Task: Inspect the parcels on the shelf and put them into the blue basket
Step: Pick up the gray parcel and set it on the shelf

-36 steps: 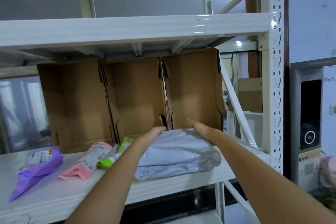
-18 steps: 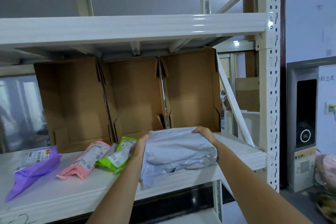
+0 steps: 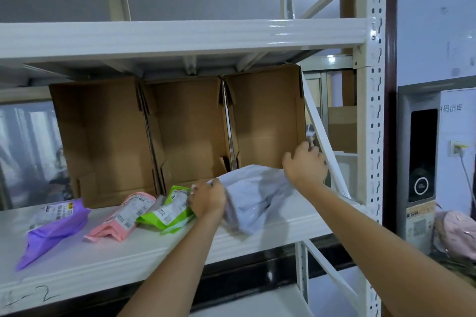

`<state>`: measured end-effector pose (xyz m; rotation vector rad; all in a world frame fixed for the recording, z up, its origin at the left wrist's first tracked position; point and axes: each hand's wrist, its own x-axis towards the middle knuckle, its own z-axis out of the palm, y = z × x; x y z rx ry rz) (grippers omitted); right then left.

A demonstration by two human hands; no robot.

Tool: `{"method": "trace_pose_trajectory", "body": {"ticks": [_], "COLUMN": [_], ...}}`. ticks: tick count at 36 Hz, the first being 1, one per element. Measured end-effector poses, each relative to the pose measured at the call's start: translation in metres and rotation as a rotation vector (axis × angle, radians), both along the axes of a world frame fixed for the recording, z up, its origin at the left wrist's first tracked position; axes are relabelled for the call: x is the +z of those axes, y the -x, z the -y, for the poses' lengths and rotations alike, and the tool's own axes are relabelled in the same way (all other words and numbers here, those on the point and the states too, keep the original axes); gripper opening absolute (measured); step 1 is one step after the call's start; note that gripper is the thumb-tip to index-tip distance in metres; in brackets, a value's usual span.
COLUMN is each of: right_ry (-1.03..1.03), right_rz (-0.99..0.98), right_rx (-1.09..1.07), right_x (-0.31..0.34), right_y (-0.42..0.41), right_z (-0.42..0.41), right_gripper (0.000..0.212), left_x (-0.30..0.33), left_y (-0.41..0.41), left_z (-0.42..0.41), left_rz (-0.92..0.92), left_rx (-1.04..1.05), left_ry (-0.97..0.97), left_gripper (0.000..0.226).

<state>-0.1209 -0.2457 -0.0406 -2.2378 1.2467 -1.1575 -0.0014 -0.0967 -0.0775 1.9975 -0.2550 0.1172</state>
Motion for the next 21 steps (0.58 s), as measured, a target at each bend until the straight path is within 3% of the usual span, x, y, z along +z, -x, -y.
{"method": "trace_pose_trajectory", "body": {"ticks": [2, 8, 12, 15, 18, 21], "right_ry": [0.005, -0.451, -0.488, -0.581, -0.591, -0.522], "right_rz": [0.003, 0.015, -0.011, 0.039, 0.078, 0.147], "right_rx": [0.08, 0.548, 0.566, 0.556, 0.559, 0.543], "right_x": [-0.002, -0.023, -0.035, -0.033, -0.029, -0.02], "right_y": [0.001, 0.007, 0.003, -0.001, -0.006, -0.018], "right_z": [0.001, -0.003, -0.003, 0.005, 0.016, 0.022], "right_gripper": [0.039, 0.038, 0.046, 0.041, 0.032, 0.045], "left_x": [-0.003, 0.004, 0.016, 0.023, 0.029, 0.031], "left_y": [0.015, 0.032, 0.011, 0.005, 0.001, -0.011], "left_z": [0.009, 0.019, 0.014, 0.005, -0.003, -0.002], "left_rz": [0.042, 0.306, 0.198, 0.03, 0.092, 0.116], "left_rx": [0.055, 0.075, -0.106, -0.298, -0.204, -0.166], "left_ry": [-0.099, -0.313, -0.406, -0.368, -0.296, -0.193], "left_gripper": [0.048, 0.04, 0.048, 0.036, 0.031, 0.039]}}
